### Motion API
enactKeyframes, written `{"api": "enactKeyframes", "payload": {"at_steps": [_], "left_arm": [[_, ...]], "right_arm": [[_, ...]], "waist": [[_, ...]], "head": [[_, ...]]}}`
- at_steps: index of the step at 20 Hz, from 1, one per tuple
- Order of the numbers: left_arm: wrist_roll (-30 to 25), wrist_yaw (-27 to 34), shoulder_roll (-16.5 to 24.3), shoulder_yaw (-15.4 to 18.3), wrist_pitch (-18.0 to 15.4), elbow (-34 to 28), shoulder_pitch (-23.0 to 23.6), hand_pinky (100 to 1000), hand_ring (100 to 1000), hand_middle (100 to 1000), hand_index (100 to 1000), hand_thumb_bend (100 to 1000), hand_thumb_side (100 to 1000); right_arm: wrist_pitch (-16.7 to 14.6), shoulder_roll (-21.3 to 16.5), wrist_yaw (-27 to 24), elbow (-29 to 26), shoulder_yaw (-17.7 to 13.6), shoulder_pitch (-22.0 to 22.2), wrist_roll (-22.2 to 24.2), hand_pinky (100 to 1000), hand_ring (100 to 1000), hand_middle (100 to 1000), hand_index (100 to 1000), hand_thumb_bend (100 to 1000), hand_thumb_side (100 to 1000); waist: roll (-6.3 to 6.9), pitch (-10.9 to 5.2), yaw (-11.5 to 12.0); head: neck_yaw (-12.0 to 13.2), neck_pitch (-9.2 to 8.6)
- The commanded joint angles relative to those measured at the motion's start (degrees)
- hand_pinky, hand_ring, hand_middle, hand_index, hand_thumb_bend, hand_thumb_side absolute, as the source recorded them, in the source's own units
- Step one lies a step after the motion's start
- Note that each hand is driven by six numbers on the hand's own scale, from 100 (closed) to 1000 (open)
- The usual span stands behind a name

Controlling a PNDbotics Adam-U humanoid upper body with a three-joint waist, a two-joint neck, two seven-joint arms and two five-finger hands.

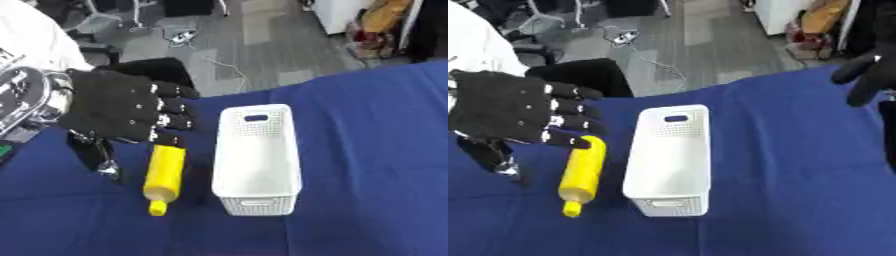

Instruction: Pick up objects on the table and place them in the box.

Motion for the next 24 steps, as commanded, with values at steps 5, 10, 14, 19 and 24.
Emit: {"api": "enactKeyframes", "payload": {"at_steps": [5,10,14,19,24], "left_arm": [[-4.4,-2.8,2.5,1.2,-3.3,2.0,1.6,1000,855,901,821,1000,464],[-4.1,-4.9,2.4,1.3,-3.3,3.6,2.7,1000,856,903,823,1000,467],[-3.5,-6.5,2.2,1.4,-3.3,4.9,3.7,1000,855,902,823,1000,471],[-2.4,-8.1,2.0,1.3,-3.3,6.2,4.6,1000,854,901,823,1000,472],[-1.3,-9.4,1.9,1.1,-3.3,7.0,5.2,996,852,900,824,1000,474]], "right_arm": [[0.5,-0.4,0.5,-0.9,0.1,-0.9,0.2,622,492,551,626,189,1000],[0.6,-0.3,0.4,-0.9,0.1,-0.9,0.3,621,491,551,626,189,1000],[0.5,-0.1,0.4,-0.9,0.1,-1.0,0.3,621,491,551,625,188,1000],[0.5,-0.1,0.3,-0.9,0.1,-1.2,0.4,621,491,551,625,189,1000],[0.4,0.0,0.3,-0.9,0.1,-1.4,0.4,621,491,551,625,189,1000]], "waist": [[-0.13,-1.06,0.3],[-0.09,-1.16,0.3],[-0.2,-1.04,0.4],[-0.35,-0.82,0.3],[-0.49,-0.62,0.2]], "head": [[-0.1,-1.16],[0.1,-1.08],[-0.1,-1.83],[-0.2,-2.39],[-0.2,-3.17]]}}
